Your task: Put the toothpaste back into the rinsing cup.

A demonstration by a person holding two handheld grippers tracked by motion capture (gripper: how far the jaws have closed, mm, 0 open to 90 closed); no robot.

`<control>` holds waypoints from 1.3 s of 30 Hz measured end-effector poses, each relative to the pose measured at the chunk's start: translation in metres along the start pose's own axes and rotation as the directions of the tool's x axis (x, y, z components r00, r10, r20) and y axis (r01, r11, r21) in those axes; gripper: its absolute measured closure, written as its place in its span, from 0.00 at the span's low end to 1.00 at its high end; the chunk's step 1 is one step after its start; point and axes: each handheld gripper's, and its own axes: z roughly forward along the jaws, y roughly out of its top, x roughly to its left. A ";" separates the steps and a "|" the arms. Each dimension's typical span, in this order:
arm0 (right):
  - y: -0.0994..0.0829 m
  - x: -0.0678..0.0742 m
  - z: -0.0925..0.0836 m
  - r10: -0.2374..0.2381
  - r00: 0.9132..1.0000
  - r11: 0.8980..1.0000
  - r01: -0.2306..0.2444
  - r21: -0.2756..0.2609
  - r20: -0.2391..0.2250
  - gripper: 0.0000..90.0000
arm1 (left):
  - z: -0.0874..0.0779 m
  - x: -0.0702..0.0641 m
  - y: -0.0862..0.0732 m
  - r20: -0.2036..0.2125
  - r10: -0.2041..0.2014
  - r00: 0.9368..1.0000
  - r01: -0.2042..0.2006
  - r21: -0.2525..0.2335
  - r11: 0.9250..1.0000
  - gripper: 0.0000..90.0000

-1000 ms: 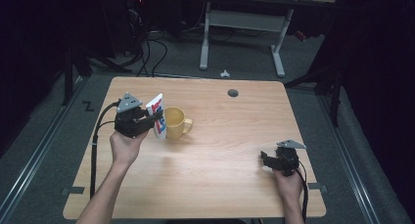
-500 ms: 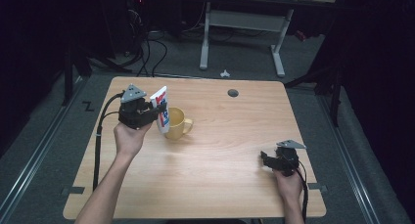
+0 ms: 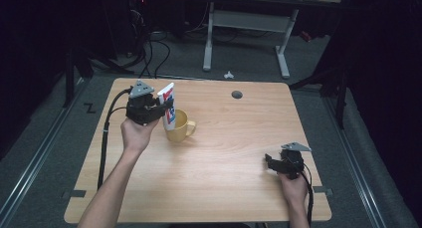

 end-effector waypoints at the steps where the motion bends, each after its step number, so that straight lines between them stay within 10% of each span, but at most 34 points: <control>1: 0.000 0.000 0.000 0.000 1.000 1.000 0.000 0.000 0.000 0.28 | 0.001 0.000 0.000 -0.001 0.000 1.000 0.000 0.001 1.000 0.78; 39: 0.000 0.000 0.000 0.000 1.000 1.000 0.000 0.000 0.000 0.28 | 0.044 0.002 -0.005 -0.047 0.032 0.998 -0.030 0.033 0.999 0.78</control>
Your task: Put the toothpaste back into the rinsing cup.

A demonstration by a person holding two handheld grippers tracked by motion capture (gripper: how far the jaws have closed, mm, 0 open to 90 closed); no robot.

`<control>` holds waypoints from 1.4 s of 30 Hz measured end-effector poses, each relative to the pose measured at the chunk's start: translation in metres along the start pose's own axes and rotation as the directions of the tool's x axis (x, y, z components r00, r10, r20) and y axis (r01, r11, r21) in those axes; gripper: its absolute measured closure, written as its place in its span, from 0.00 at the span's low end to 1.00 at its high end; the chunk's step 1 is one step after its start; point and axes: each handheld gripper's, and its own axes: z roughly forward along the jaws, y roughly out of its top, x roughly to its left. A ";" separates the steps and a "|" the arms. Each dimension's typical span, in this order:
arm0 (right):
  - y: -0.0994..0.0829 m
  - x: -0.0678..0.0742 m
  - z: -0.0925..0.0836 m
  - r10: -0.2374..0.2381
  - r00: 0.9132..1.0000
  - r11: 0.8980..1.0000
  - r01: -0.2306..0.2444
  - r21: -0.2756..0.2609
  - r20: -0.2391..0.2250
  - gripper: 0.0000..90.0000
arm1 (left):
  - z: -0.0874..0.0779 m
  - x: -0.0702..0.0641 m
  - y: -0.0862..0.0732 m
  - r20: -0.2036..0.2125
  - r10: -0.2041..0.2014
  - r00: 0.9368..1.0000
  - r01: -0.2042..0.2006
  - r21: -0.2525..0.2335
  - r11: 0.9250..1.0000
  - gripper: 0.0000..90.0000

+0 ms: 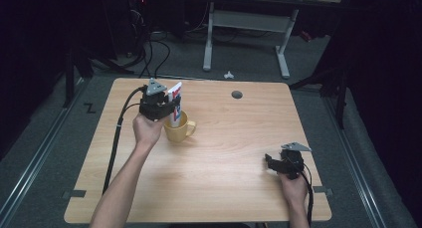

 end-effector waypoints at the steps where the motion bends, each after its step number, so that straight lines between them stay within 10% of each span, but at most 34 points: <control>1: 0.000 0.000 0.000 0.000 1.000 1.000 0.000 0.000 0.000 0.28 | 0.001 0.000 0.000 0.001 0.002 1.000 -0.002 0.002 1.000 0.78; 42: 0.000 0.000 0.000 0.000 1.000 1.000 0.000 0.000 0.000 0.28 | 0.023 0.006 -0.025 -0.023 -0.024 0.999 0.025 0.045 0.999 0.78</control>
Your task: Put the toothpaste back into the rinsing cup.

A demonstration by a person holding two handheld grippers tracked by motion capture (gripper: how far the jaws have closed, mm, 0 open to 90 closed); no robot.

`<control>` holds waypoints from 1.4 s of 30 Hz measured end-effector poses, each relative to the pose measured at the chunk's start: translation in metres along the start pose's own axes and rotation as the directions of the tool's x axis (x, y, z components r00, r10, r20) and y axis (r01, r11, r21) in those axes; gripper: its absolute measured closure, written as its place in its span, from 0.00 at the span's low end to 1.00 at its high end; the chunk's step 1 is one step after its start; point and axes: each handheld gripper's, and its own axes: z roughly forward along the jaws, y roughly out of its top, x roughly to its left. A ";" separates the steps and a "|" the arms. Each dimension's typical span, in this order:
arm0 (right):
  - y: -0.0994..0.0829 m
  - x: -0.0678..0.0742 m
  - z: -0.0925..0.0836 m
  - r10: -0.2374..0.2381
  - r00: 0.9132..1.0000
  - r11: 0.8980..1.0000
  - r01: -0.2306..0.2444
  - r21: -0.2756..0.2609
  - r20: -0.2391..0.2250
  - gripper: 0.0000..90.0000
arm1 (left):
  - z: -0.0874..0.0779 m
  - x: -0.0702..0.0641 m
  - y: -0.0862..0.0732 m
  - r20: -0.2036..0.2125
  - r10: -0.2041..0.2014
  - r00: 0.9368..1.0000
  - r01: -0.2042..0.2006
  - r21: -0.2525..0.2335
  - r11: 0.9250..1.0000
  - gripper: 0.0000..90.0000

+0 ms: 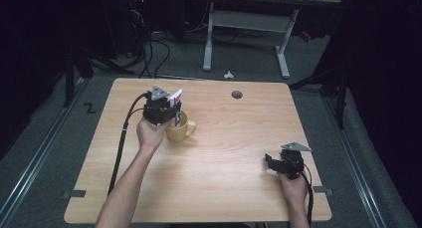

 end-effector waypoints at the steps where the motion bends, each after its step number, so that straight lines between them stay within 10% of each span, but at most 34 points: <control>1: 0.000 0.000 0.000 0.000 1.000 1.000 0.000 0.000 0.000 0.28 | 0.001 0.000 -0.001 -0.002 -0.002 1.000 0.002 -0.001 1.000 0.78; 42: 0.000 0.000 0.000 0.000 1.000 1.000 0.000 0.000 0.000 0.28 | 0.011 -0.003 -0.021 -0.013 0.017 1.000 -0.016 0.040 0.999 0.79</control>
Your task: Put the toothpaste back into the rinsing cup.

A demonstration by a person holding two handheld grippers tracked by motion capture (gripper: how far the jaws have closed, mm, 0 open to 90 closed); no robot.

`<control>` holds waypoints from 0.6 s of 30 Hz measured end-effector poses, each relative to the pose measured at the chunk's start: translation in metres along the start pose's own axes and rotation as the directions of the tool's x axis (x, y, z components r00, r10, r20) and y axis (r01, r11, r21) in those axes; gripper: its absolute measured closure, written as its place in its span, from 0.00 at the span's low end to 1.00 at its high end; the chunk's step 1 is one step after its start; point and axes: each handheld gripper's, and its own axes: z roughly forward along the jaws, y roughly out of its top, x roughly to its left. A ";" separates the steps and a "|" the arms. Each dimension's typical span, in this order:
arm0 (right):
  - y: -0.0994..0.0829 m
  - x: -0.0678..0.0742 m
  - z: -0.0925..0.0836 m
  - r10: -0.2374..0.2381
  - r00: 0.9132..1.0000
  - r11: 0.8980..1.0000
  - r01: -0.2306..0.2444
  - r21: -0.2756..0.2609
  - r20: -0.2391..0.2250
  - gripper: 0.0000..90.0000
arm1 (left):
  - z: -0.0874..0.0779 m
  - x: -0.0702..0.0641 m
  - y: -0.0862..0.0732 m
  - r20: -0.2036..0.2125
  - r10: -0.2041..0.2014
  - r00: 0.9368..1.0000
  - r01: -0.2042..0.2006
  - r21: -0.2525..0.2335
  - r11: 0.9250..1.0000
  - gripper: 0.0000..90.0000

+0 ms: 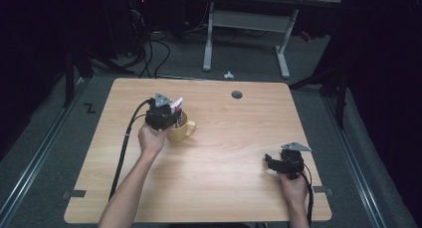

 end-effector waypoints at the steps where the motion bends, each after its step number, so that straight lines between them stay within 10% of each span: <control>1: 0.000 0.000 0.000 0.000 1.000 1.000 0.000 0.000 0.000 0.28 | 0.000 0.001 -0.001 -0.001 -0.004 1.000 0.004 0.000 1.000 0.79; 18: 0.000 0.000 0.000 0.000 1.000 1.000 0.000 0.000 0.000 0.28 | -0.007 -0.001 -0.006 -0.004 0.005 1.000 -0.005 -0.005 1.000 0.78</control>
